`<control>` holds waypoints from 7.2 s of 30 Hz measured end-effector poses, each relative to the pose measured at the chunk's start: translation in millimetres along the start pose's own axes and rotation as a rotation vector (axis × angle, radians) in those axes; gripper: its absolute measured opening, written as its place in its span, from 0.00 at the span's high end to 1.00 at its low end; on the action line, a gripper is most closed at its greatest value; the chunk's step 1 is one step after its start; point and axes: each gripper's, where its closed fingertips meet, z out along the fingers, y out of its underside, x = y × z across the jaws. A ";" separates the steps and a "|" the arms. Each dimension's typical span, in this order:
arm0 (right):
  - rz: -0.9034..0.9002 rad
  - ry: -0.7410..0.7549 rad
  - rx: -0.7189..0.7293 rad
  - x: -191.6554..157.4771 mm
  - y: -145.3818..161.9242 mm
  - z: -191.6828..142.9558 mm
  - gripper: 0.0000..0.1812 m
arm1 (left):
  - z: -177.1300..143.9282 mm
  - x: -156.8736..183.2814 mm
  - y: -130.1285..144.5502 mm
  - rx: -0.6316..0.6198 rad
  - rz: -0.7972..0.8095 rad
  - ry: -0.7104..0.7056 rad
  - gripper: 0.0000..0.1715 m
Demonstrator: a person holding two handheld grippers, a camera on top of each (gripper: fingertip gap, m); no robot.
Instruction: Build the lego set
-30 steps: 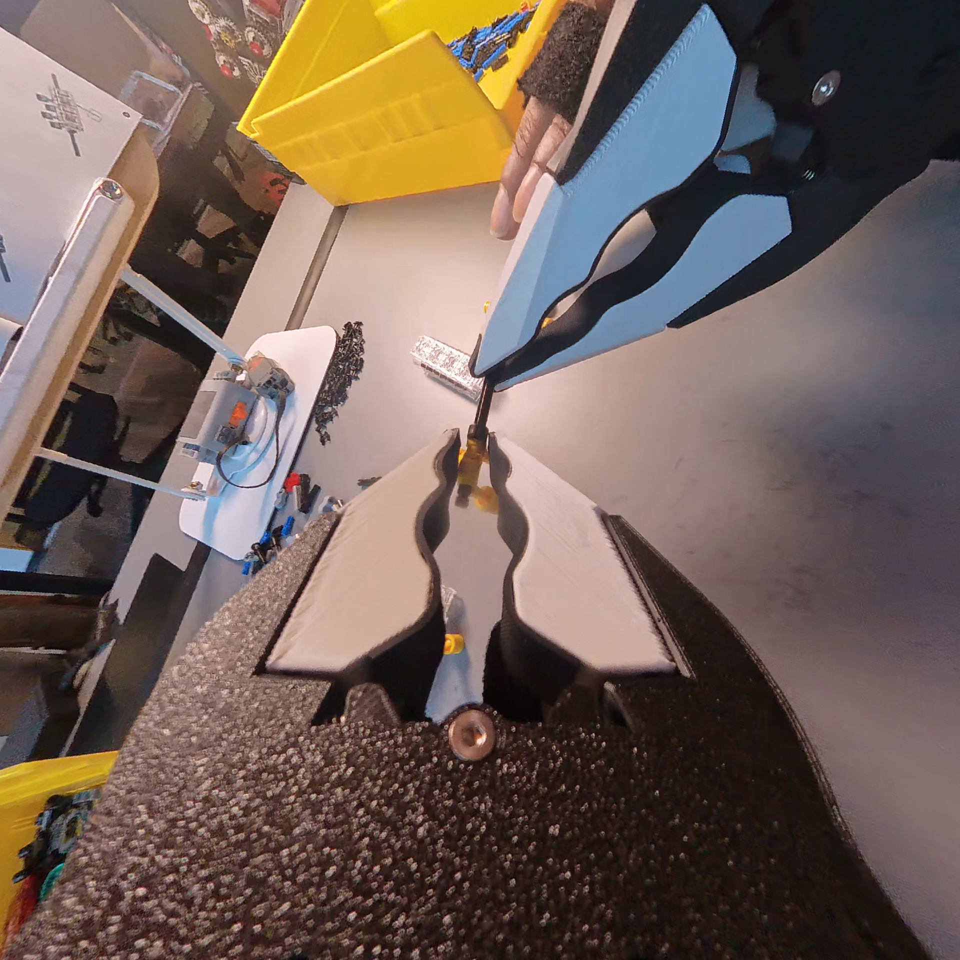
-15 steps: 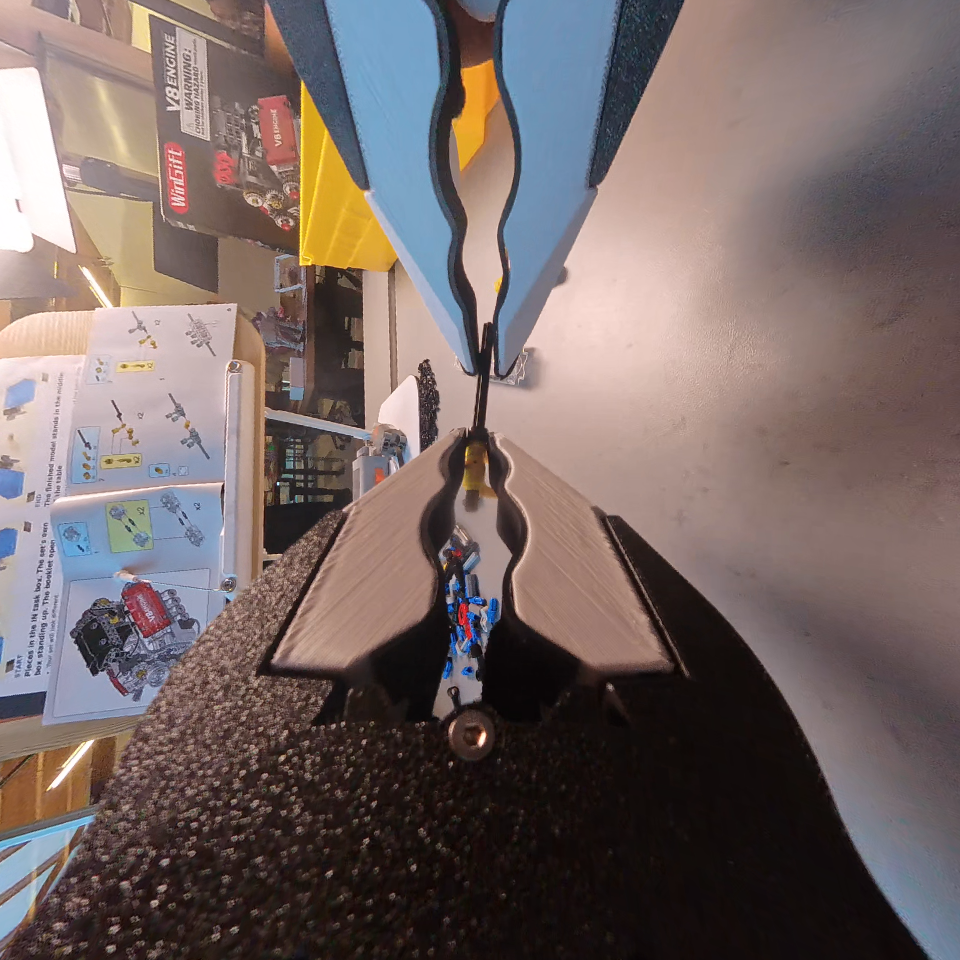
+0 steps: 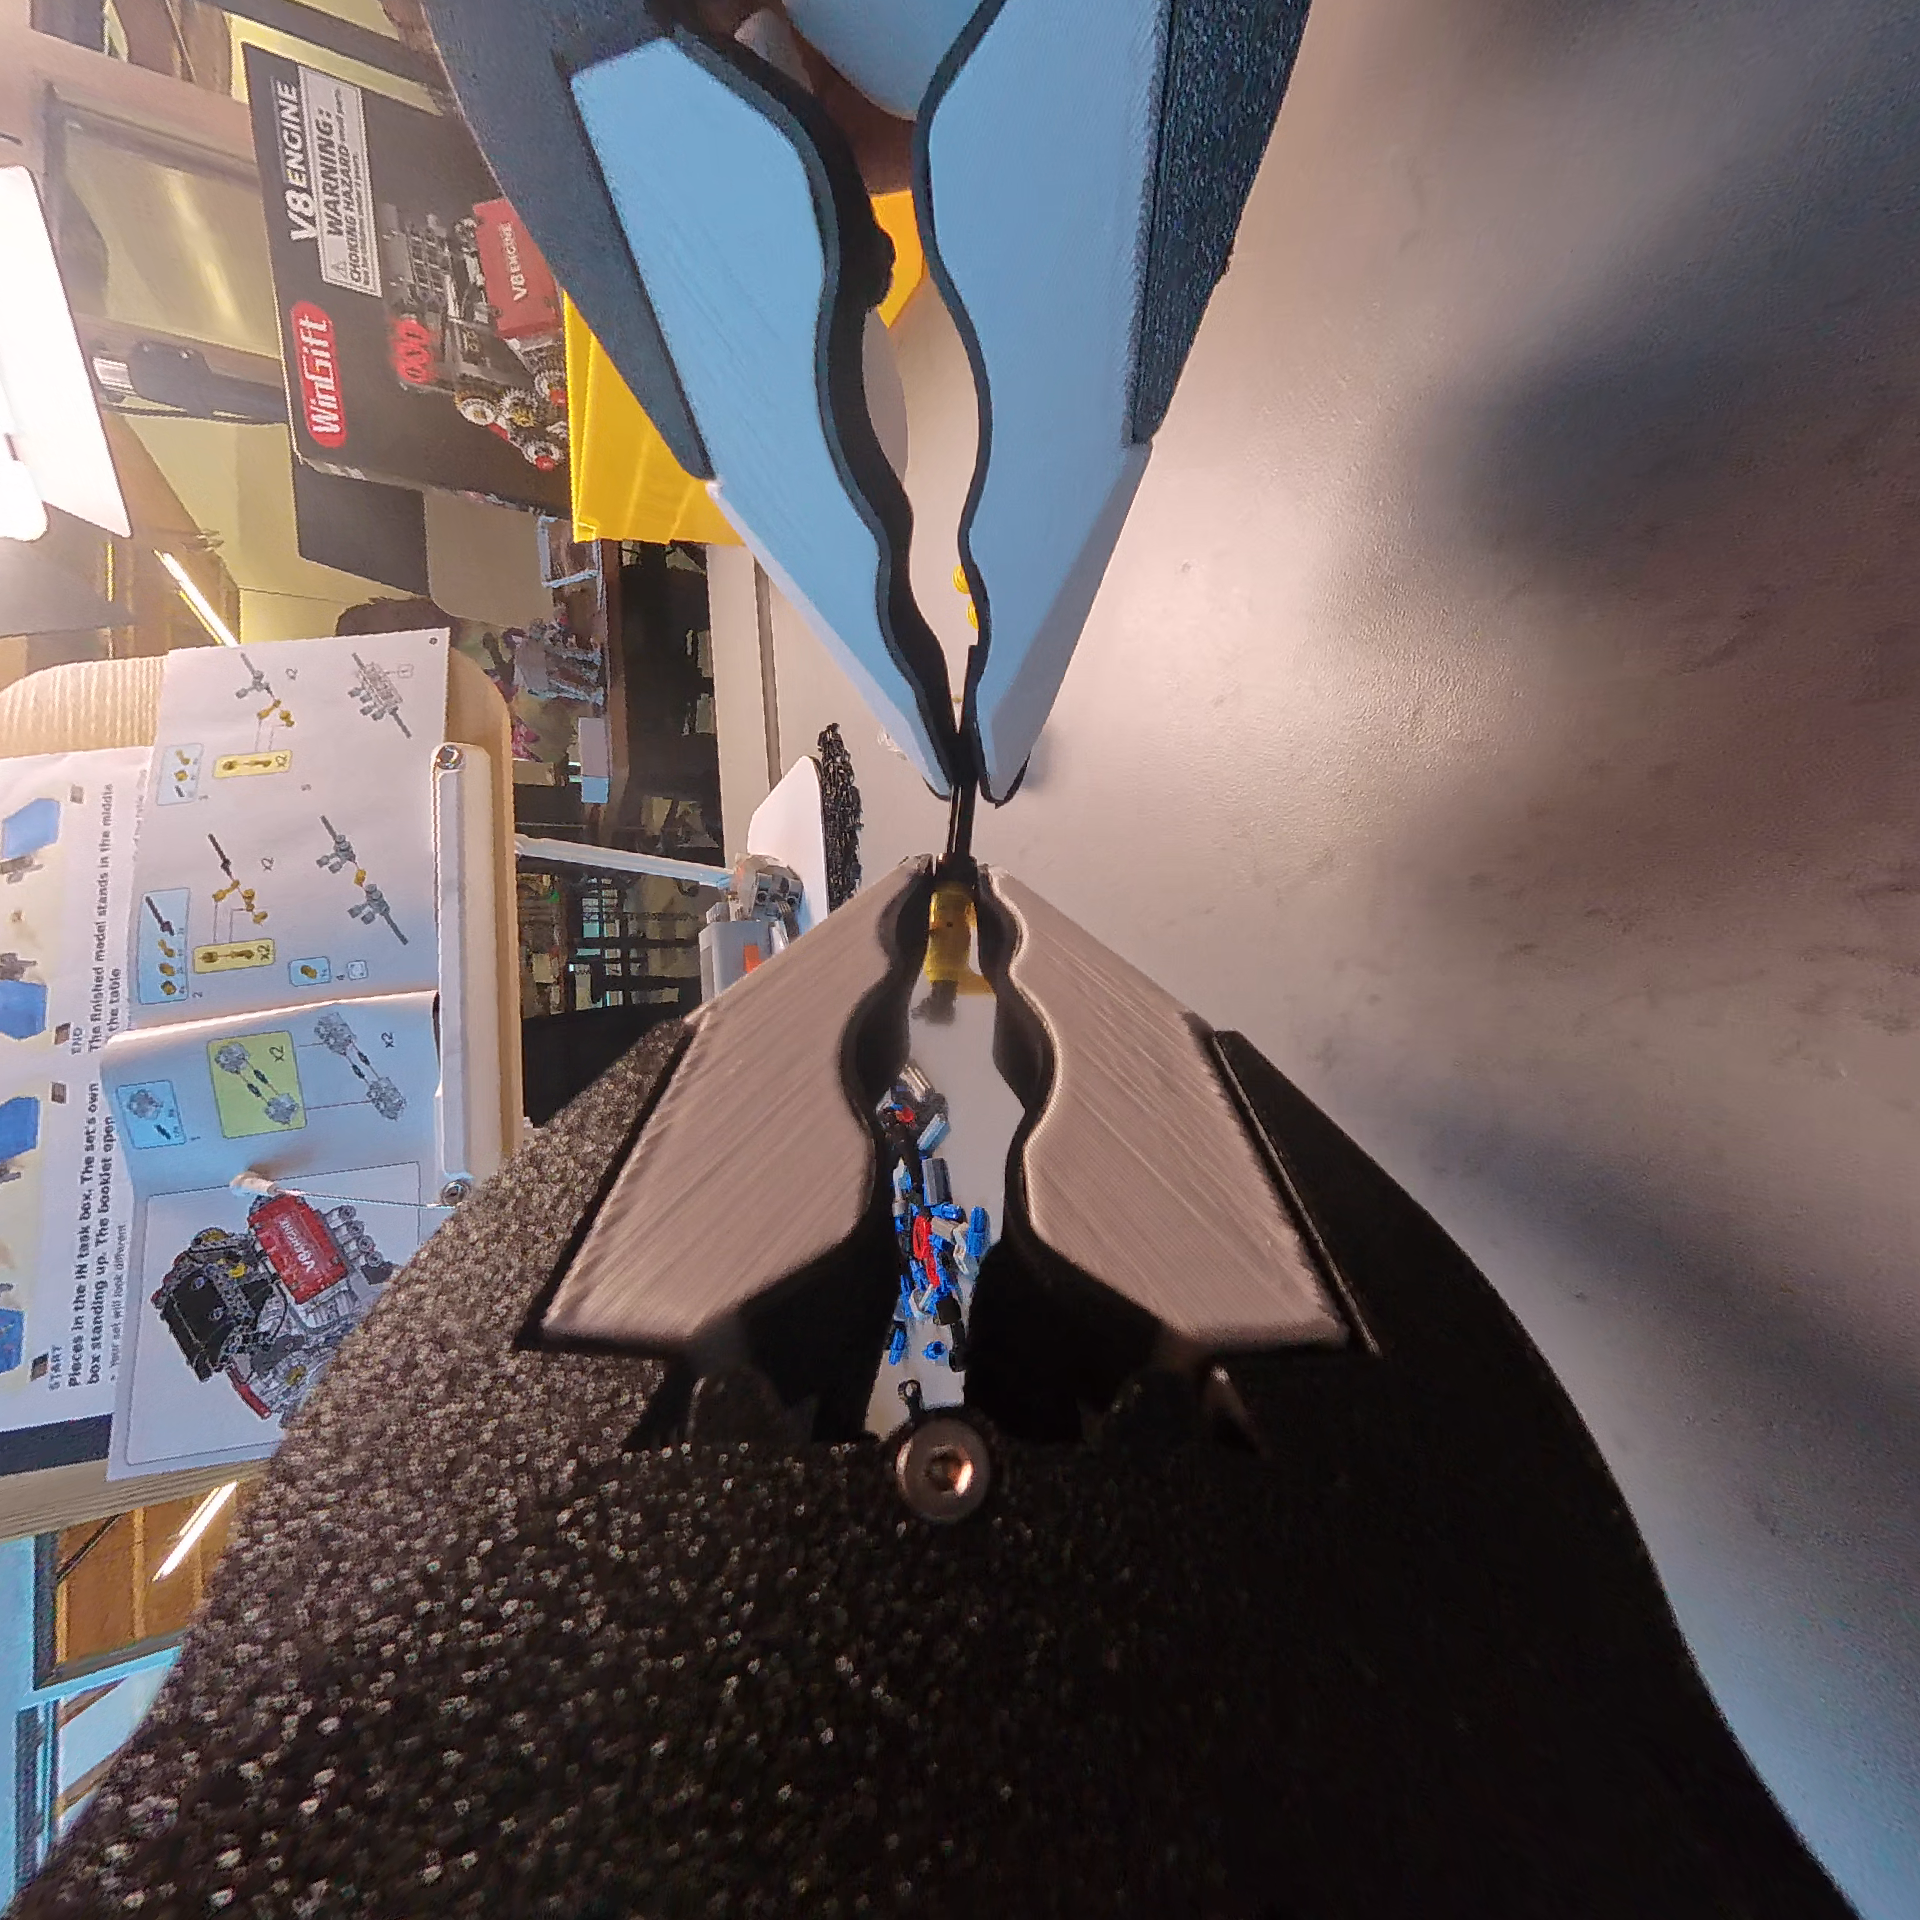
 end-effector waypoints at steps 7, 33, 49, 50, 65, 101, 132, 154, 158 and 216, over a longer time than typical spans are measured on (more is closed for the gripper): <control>0.015 0.004 -0.008 1.9 -2.8 -0.8 0.98 | -3.8 -5.3 -4.7 0.056 -0.182 0.031 0.88; 0.037 0.172 0.093 28.2 -11.7 -32.0 0.98 | -33.9 24.8 110.4 -0.051 -1.143 0.355 0.85; 0.088 0.121 0.087 21.5 -4.0 -35.9 0.98 | -20.8 36.5 102.8 -0.053 -1.071 0.401 0.94; 0.089 0.119 0.087 21.2 -3.7 -35.9 0.98 | -19.9 37.3 102.8 -0.058 -1.066 0.401 0.94; 0.081 0.071 0.069 11.5 -1.1 -30.6 0.98 | -27.4 49.2 49.4 0.033 -0.967 0.509 0.98; 0.113 0.063 0.104 22.9 -3.4 -20.6 0.98 | -33.8 47.5 41.9 -0.141 -1.623 0.291 0.90; 0.236 0.031 0.211 22.8 -27.1 -23.0 0.98 | -44.0 -36.0 4.6 0.017 -0.602 0.176 0.97; 0.252 0.012 0.199 19.2 -24.6 -22.4 0.98 | -29.6 -36.7 -0.1 -0.089 -0.119 0.134 0.97; 0.304 -0.027 0.219 15.4 -24.9 -22.7 0.98 | -30.1 -36.8 -1.9 -0.084 -0.026 0.118 0.96; 0.794 -0.297 0.657 30.4 -64.1 -57.2 0.98 | -69.3 -81.9 -43.0 0.414 -0.926 0.357 0.93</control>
